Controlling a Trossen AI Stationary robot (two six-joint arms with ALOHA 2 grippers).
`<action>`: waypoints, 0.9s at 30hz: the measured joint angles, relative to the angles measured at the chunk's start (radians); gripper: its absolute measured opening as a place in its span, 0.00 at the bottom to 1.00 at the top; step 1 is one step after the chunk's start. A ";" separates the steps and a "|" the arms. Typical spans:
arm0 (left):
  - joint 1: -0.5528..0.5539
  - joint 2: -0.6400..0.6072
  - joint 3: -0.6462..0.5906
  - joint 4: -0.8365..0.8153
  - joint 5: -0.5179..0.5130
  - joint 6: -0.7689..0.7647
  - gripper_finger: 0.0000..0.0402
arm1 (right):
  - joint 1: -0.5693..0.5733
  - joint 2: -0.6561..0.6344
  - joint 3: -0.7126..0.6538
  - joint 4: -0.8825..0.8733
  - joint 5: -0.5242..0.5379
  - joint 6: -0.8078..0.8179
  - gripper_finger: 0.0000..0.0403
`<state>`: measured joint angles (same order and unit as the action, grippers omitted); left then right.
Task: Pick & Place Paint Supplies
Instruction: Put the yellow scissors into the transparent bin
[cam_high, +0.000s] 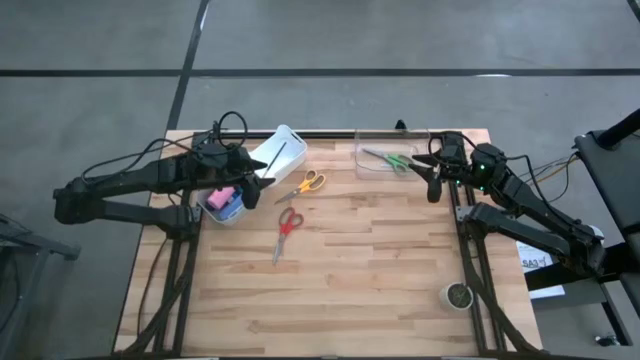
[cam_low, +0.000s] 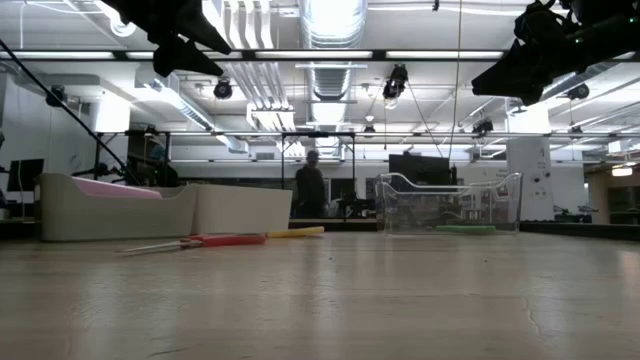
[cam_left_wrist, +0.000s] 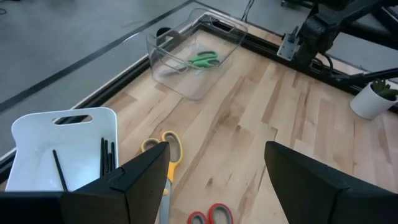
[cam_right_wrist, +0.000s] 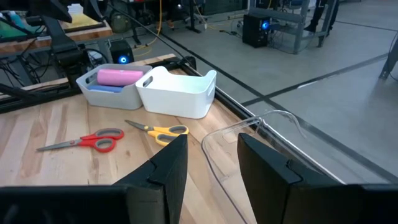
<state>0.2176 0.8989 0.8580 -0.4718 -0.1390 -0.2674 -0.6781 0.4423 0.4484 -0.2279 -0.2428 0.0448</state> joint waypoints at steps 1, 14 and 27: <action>0.000 0.000 0.000 0.000 0.000 -0.001 0.68 | 0.000 0.000 0.000 0.000 0.000 0.000 0.34; 0.004 0.048 0.034 0.044 0.247 -0.135 0.68 | 0.000 0.000 0.000 0.000 0.000 0.000 0.34; 0.092 0.354 0.214 0.041 0.268 -0.133 0.68 | 0.000 -0.001 0.000 0.000 0.000 0.000 0.34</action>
<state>0.3097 1.2526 1.0723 -0.4306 0.1285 -0.4000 -0.6785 0.4412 0.4484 -0.2278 -0.2428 0.0444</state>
